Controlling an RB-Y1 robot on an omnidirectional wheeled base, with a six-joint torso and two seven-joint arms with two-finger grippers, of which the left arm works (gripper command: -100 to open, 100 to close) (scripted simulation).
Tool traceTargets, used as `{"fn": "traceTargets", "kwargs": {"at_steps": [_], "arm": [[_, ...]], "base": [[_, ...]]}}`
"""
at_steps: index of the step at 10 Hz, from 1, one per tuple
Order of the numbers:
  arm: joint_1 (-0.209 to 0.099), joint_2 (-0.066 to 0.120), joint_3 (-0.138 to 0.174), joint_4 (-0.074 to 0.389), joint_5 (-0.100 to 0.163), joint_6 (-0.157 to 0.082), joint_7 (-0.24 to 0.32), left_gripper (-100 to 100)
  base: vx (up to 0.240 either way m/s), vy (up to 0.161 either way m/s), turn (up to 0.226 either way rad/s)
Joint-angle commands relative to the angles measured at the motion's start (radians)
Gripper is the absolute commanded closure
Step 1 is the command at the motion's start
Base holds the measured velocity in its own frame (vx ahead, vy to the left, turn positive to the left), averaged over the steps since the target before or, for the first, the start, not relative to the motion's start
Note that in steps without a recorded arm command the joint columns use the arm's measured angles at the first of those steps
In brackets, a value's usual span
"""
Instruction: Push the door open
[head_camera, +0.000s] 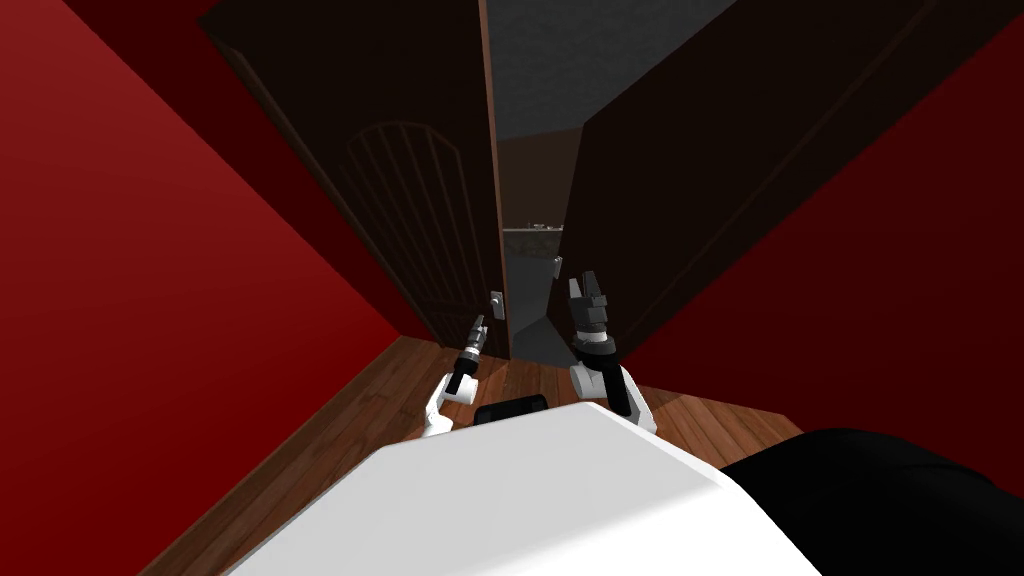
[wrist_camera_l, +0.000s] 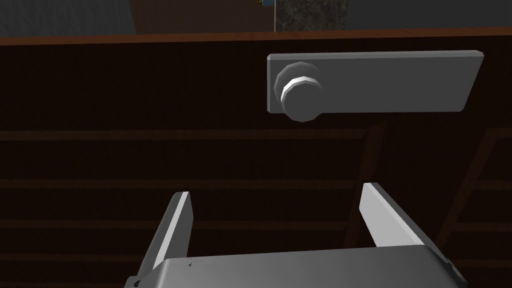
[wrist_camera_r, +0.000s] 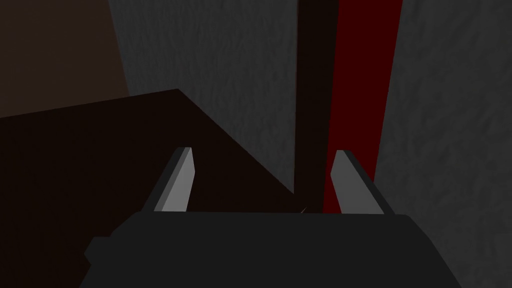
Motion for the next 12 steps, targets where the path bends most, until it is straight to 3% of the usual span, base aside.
{"fn": "traceTargets", "kwargs": {"at_steps": [1, 3, 8, 12], "arm": [[-0.014, -0.004, -0.005, 0.029, -0.002, 0.007, -0.001, -100], [-0.034, -0.008, -0.017, 0.075, -0.005, 0.021, -0.002, -100], [-0.050, 0.003, 0.003, 0.103, 0.001, 0.002, -0.005, -100], [-0.065, -0.016, 0.017, 0.132, 0.005, -0.009, -0.010, -100]], "base": [[0.105, 0.069, -0.041], [0.083, 0.049, -0.067], [0.150, -0.037, -0.024], [0.191, -0.070, -0.022]]}}
